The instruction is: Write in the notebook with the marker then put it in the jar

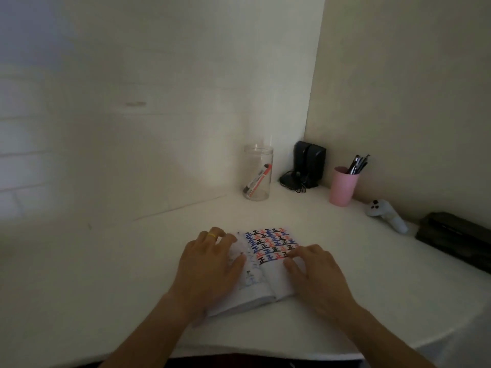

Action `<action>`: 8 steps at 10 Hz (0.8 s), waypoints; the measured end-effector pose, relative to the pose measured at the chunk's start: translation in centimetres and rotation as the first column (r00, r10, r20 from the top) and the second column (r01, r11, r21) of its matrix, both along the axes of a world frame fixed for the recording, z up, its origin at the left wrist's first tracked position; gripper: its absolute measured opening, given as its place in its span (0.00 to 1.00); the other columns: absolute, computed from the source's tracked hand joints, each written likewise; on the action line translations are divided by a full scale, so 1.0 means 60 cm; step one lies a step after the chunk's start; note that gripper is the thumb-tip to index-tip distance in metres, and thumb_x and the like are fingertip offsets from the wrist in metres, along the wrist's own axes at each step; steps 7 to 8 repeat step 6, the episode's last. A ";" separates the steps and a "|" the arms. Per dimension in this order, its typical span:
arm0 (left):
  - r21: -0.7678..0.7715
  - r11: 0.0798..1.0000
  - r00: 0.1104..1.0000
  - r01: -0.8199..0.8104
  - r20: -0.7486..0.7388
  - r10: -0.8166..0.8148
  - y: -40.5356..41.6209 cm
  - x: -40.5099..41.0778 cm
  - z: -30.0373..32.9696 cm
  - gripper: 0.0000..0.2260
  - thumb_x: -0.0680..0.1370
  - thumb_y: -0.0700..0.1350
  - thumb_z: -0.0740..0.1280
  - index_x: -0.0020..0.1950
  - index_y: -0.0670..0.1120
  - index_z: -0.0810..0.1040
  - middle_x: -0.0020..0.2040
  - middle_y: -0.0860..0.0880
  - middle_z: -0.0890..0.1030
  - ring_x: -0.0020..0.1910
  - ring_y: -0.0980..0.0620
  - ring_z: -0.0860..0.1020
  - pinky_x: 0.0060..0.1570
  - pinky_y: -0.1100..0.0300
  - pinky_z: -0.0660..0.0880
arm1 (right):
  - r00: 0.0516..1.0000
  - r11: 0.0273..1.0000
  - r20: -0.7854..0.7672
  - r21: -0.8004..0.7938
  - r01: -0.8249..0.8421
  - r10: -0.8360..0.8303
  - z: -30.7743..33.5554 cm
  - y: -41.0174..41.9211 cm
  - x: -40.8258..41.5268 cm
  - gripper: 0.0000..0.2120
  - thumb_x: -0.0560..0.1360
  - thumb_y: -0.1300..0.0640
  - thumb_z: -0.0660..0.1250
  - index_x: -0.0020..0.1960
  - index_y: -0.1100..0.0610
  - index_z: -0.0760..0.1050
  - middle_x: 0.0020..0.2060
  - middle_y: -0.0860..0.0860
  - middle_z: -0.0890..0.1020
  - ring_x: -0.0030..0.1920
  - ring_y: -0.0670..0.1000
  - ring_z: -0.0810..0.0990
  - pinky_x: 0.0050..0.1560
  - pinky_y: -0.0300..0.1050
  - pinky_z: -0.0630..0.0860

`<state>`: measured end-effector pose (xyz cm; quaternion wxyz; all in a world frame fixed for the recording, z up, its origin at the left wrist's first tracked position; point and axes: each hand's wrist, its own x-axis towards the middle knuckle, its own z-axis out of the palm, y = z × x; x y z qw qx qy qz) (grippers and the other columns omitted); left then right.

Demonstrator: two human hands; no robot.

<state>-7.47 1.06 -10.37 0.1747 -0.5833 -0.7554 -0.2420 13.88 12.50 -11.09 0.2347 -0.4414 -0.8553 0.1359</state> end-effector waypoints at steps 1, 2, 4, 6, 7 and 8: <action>-0.077 0.997 0.998 -0.024 0.063 0.029 -0.029 0.015 -0.011 0.20 0.74 0.66 0.58 0.57 0.55 0.77 0.58 0.52 0.77 0.56 0.49 0.76 0.51 0.51 0.76 | 0.999 0.997 0.038 0.069 0.026 -0.028 -0.018 -0.023 0.010 0.18 0.79 0.43 0.59 0.63 0.49 0.76 0.61 0.51 0.77 0.61 0.55 0.73 0.62 0.48 0.71; -0.054 0.998 0.995 -0.024 0.096 0.030 -0.042 0.023 -0.031 0.20 0.74 0.67 0.59 0.57 0.56 0.76 0.56 0.54 0.78 0.56 0.50 0.76 0.51 0.52 0.76 | 0.997 0.992 0.068 0.119 0.035 -0.043 -0.025 -0.029 0.007 0.22 0.76 0.41 0.54 0.61 0.51 0.76 0.59 0.53 0.78 0.60 0.56 0.74 0.60 0.51 0.73; -0.029 0.999 0.986 -0.025 0.167 0.030 -0.044 0.025 -0.032 0.20 0.73 0.67 0.59 0.58 0.58 0.76 0.58 0.56 0.77 0.59 0.52 0.74 0.56 0.52 0.73 | 0.994 0.987 0.084 0.151 0.060 -0.073 -0.028 -0.027 0.004 0.19 0.77 0.43 0.57 0.60 0.52 0.76 0.58 0.54 0.78 0.58 0.57 0.75 0.58 0.51 0.74; -0.009 1.000 0.989 -0.020 0.146 0.021 -0.045 0.023 -0.033 0.19 0.74 0.66 0.59 0.57 0.58 0.76 0.57 0.55 0.78 0.58 0.51 0.74 0.54 0.51 0.74 | 0.996 0.994 -0.067 0.090 0.067 -0.061 -0.017 -0.027 0.005 0.17 0.77 0.44 0.62 0.59 0.52 0.79 0.59 0.53 0.78 0.60 0.57 0.75 0.60 0.51 0.73; -0.009 1.000 0.989 -0.020 0.146 0.021 -0.045 0.023 -0.033 0.19 0.74 0.66 0.59 0.57 0.58 0.76 0.57 0.55 0.78 0.58 0.51 0.74 0.54 0.51 0.74 | 0.996 0.994 -0.067 0.090 0.067 -0.061 -0.017 -0.027 0.005 0.17 0.77 0.44 0.62 0.59 0.52 0.79 0.59 0.53 0.78 0.60 0.57 0.75 0.60 0.51 0.73; -0.009 1.000 0.989 -0.020 0.146 0.021 -0.045 0.023 -0.033 0.19 0.74 0.66 0.59 0.57 0.58 0.76 0.57 0.55 0.78 0.58 0.51 0.74 0.54 0.51 0.74 | 0.996 0.994 -0.067 0.090 0.067 -0.061 -0.017 -0.027 0.005 0.17 0.77 0.44 0.62 0.59 0.52 0.79 0.59 0.53 0.78 0.60 0.57 0.75 0.60 0.51 0.73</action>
